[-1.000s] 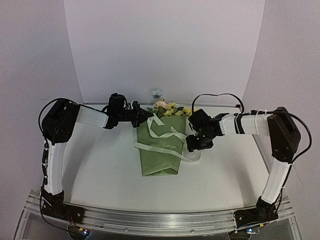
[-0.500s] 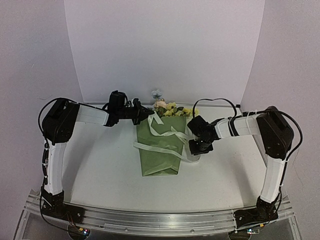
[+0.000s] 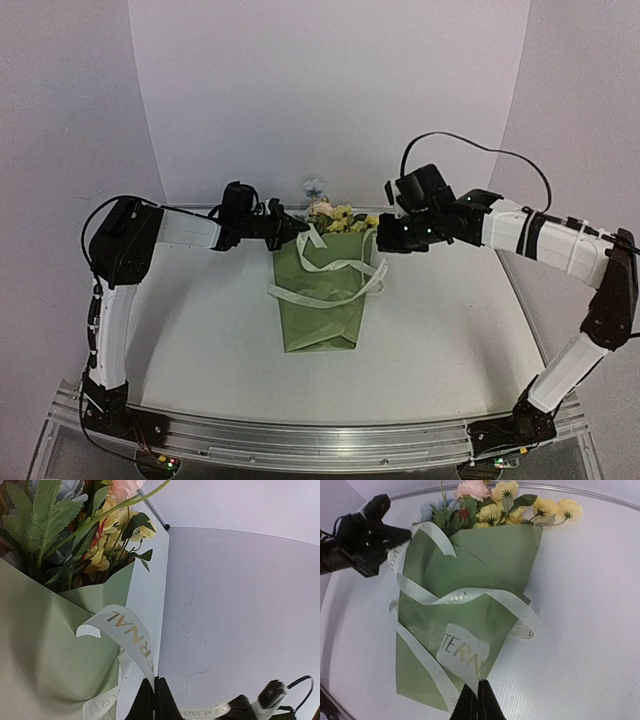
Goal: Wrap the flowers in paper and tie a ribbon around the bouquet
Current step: Cross the ribbon over the folded bouquet.
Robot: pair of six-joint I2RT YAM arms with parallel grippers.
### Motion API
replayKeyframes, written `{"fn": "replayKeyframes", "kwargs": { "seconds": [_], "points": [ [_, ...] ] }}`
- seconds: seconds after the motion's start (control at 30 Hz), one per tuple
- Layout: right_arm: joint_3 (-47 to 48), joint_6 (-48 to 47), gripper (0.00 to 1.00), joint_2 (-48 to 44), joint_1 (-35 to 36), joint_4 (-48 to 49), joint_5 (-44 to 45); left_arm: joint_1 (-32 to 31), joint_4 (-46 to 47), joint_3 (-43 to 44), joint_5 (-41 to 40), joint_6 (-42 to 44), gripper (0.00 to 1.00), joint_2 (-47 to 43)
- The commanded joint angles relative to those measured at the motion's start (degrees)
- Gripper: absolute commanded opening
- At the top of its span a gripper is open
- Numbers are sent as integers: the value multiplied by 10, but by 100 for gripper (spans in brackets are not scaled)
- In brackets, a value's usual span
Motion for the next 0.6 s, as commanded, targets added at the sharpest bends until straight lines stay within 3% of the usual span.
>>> {"fn": "replayKeyframes", "kwargs": {
  "seconds": [0.0,0.27,0.57],
  "points": [
    [189,18,0,80,-11,-57,27,2,-30,8,9,51,0,-22],
    [444,118,0,283,-75,-106,10,-1,-123,-80,13,164,0,-133],
    [496,136,0,430,-80,-83,-46,-3,-187,-133,12,221,0,-185]
  ]
}}
